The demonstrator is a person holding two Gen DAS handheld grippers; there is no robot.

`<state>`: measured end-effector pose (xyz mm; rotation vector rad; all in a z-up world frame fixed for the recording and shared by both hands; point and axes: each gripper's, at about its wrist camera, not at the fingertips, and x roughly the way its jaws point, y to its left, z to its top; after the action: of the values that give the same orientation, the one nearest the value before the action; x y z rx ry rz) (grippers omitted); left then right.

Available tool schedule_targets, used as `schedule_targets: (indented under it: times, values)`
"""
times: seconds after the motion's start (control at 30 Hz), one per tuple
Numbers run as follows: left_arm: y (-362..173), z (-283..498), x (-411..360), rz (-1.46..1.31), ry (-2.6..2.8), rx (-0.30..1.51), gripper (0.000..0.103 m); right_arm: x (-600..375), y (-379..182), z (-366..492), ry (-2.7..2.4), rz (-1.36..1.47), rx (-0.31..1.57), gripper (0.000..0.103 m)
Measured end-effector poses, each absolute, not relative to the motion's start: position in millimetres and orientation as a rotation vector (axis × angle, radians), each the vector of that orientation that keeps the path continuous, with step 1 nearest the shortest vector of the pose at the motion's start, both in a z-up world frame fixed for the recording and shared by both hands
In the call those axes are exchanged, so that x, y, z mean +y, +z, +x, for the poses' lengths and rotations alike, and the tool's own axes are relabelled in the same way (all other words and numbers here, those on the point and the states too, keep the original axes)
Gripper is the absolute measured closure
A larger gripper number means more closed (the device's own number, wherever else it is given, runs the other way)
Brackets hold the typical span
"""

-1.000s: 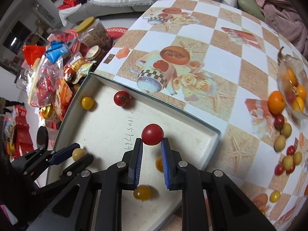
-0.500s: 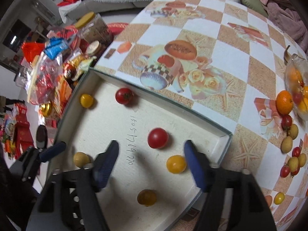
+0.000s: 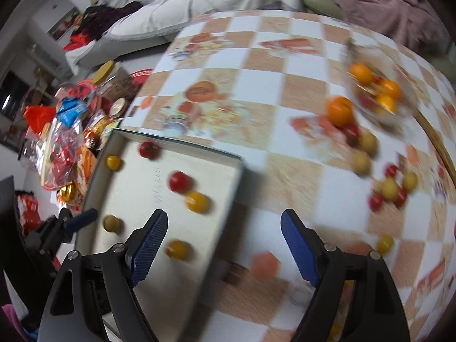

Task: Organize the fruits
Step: 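Move both tools back to the fruit and close the right tool on a yellow tomato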

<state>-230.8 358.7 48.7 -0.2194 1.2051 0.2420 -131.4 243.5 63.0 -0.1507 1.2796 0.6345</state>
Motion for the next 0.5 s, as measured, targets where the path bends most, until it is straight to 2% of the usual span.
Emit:
schedule_targets:
  times: [0.5]
  values:
    - [77, -185, 275, -0.125, 0.054, 1.163, 0.019, 104, 44, -121, 0.339, -0.032, 1.334, 0.019]
